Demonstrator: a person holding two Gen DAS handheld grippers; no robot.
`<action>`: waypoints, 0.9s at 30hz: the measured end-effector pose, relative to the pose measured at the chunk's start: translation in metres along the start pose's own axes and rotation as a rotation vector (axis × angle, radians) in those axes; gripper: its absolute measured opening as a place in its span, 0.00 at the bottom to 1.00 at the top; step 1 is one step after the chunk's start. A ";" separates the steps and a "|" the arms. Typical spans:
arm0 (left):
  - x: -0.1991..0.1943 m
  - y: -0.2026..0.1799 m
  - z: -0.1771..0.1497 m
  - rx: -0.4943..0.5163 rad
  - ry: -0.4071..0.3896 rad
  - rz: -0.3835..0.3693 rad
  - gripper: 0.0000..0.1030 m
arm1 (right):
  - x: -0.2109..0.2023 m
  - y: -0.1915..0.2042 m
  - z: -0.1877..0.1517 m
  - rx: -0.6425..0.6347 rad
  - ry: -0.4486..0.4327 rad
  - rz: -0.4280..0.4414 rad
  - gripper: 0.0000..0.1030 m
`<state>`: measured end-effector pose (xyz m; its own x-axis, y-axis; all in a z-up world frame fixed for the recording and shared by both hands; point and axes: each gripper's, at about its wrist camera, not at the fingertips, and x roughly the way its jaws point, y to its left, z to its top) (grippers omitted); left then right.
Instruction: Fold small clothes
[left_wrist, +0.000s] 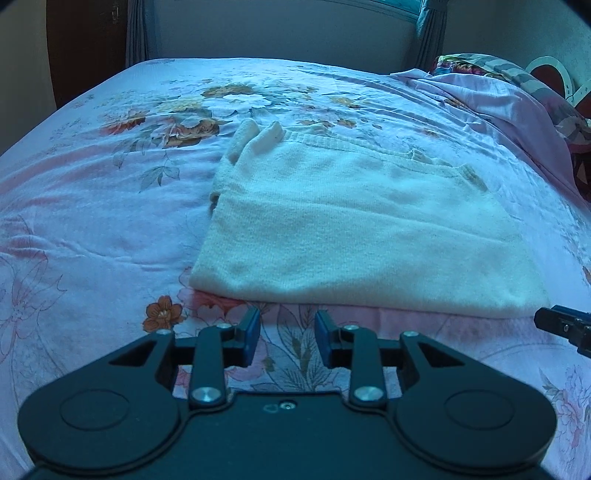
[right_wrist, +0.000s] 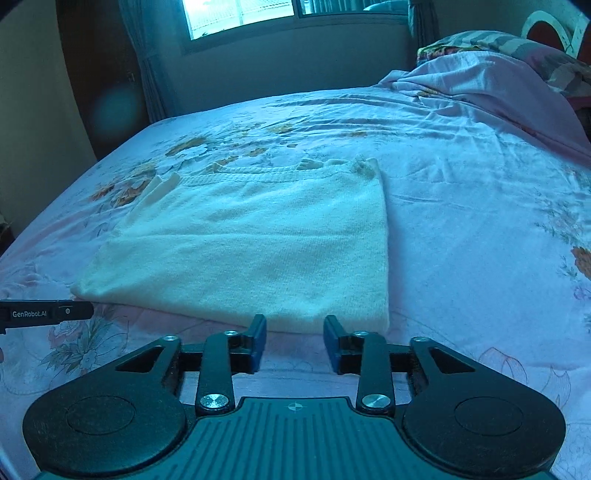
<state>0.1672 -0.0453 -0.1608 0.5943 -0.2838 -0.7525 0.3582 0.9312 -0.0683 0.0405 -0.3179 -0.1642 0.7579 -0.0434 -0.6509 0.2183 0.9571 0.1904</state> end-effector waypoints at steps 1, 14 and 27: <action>0.001 0.000 0.000 0.000 0.000 0.004 0.31 | -0.001 -0.003 -0.001 0.006 -0.005 -0.011 0.51; 0.021 0.001 0.017 -0.010 -0.010 0.023 0.34 | 0.024 -0.009 0.021 0.012 -0.011 -0.036 0.51; 0.054 -0.008 0.035 0.043 -0.037 -0.003 0.41 | 0.081 0.000 0.032 -0.048 0.051 -0.022 0.51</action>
<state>0.2212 -0.0760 -0.1781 0.6193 -0.2957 -0.7273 0.3899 0.9199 -0.0420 0.1210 -0.3305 -0.1932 0.7204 -0.0514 -0.6916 0.2041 0.9688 0.1406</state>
